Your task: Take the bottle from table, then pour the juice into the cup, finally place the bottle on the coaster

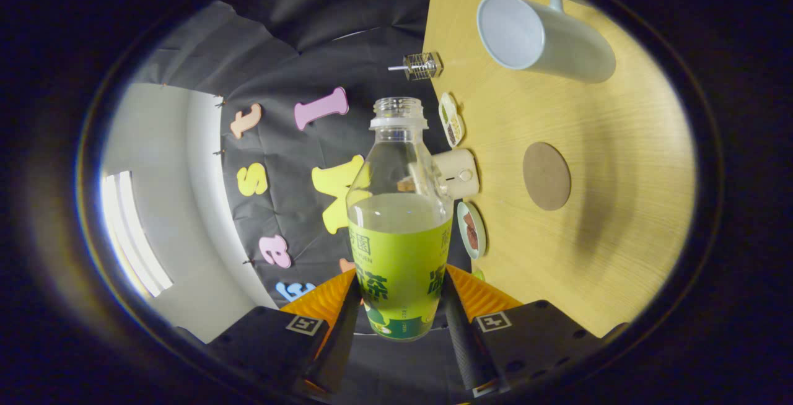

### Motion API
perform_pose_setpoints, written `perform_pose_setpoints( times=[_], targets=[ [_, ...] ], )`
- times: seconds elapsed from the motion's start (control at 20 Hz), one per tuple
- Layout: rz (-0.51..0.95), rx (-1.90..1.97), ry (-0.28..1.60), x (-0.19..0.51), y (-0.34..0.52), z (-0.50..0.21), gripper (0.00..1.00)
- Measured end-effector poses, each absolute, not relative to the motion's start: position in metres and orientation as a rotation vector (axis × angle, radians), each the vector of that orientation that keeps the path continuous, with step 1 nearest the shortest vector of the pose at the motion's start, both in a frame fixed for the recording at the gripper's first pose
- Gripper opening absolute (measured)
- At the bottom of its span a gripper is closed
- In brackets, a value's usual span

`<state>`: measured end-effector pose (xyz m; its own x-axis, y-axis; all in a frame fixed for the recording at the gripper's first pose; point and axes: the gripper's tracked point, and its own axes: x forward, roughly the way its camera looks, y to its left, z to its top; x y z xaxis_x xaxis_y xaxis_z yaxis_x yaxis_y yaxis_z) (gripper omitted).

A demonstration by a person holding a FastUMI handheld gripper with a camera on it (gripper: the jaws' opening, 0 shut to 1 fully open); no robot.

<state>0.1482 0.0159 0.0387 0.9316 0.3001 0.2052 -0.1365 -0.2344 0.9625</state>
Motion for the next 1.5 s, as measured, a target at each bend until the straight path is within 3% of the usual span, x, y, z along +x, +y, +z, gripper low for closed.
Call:
perform_pose_setpoints(
  times=[1.5],
  targets=[
    [0.439,2.021,0.007,0.144,-0.025,0.062,0.74]
  ],
)
